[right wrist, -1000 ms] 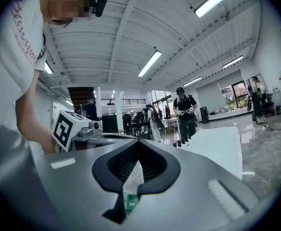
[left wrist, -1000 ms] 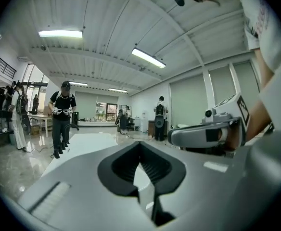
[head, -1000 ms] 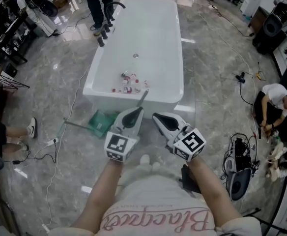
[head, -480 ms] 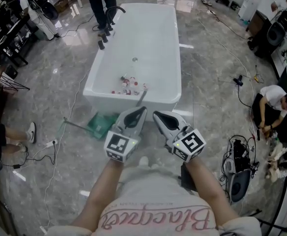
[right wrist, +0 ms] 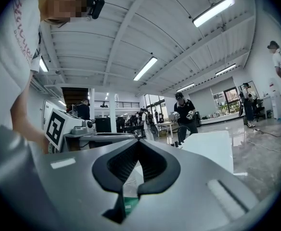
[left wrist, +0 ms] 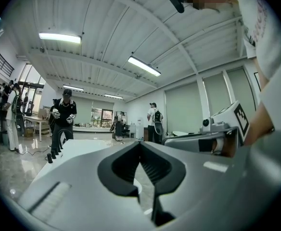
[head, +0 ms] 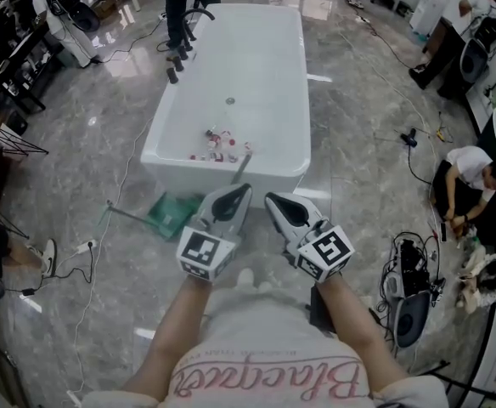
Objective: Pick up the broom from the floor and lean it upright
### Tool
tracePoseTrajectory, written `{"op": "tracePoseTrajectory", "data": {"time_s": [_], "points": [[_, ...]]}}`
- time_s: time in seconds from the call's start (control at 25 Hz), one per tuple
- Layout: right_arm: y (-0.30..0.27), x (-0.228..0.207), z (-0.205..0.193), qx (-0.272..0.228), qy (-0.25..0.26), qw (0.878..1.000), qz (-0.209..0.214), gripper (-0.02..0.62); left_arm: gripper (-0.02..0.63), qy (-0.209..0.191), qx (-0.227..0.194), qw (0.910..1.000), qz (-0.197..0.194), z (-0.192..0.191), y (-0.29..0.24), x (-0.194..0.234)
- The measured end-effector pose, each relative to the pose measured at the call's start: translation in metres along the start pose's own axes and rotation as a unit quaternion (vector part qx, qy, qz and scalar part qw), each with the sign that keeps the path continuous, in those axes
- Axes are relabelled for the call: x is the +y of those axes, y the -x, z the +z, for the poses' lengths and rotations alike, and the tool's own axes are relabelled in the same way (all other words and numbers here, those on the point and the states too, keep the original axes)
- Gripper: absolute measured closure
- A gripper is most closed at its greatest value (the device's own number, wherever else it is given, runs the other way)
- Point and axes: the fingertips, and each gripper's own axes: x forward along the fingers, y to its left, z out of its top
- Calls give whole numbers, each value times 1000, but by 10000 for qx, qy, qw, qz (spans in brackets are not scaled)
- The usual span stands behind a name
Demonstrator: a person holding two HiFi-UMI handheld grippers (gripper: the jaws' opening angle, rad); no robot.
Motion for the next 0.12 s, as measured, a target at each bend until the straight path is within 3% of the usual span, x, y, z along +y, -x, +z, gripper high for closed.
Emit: {"op": "tracePoseTrajectory", "data": {"time_s": [0.12], "points": [[2,-3,-2,0,-21,10000,-37,595,606,-9,29,10000,-29,-3,-2,-3]]}}
